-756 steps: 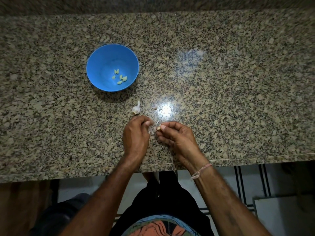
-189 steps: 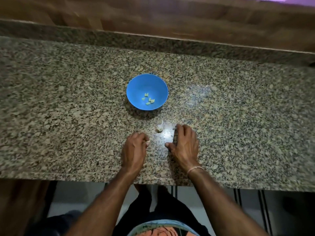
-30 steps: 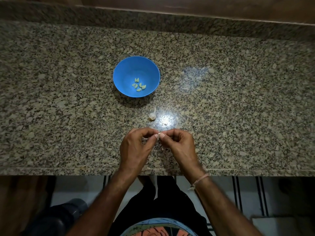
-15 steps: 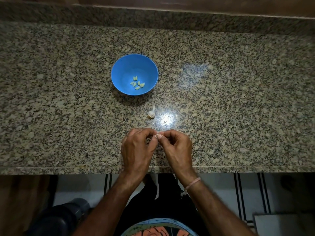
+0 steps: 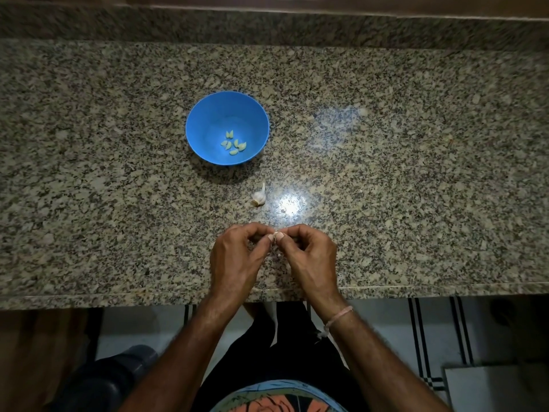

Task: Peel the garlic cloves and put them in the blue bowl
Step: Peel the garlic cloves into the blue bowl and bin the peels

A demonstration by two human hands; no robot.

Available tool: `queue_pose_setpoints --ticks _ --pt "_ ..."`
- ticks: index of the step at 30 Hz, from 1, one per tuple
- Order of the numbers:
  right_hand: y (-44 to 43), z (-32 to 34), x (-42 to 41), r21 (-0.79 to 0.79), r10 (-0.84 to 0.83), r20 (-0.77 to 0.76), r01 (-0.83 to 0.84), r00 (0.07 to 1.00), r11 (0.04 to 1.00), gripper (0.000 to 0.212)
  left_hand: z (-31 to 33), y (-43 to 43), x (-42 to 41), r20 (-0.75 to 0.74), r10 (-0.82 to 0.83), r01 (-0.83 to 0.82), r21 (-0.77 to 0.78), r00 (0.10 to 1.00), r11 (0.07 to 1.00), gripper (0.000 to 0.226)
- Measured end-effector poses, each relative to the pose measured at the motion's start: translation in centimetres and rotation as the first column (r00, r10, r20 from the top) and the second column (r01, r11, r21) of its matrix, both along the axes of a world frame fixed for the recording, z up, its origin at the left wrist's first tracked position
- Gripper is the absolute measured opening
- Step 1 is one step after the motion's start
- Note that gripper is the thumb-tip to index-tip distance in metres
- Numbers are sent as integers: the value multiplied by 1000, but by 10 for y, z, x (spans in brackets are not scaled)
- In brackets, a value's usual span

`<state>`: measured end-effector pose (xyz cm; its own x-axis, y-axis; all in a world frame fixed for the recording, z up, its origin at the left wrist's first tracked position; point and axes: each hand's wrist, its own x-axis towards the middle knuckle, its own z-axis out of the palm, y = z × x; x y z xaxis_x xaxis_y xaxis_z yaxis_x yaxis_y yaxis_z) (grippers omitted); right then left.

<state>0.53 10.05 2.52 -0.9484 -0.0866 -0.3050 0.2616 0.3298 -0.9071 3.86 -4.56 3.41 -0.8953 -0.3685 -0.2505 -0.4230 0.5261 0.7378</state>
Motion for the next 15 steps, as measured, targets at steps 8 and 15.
queue_pose_setpoints --ticks 8,15 --pt "4 -2 -5 -64 45 69 -40 997 997 6 -3 0 1 -19 -4 4 -20 1000 1000 12" --pt "10 1 -15 -268 97 216 -36 972 963 9 6 3 -7 51 22 -22 3 998 1000 12"
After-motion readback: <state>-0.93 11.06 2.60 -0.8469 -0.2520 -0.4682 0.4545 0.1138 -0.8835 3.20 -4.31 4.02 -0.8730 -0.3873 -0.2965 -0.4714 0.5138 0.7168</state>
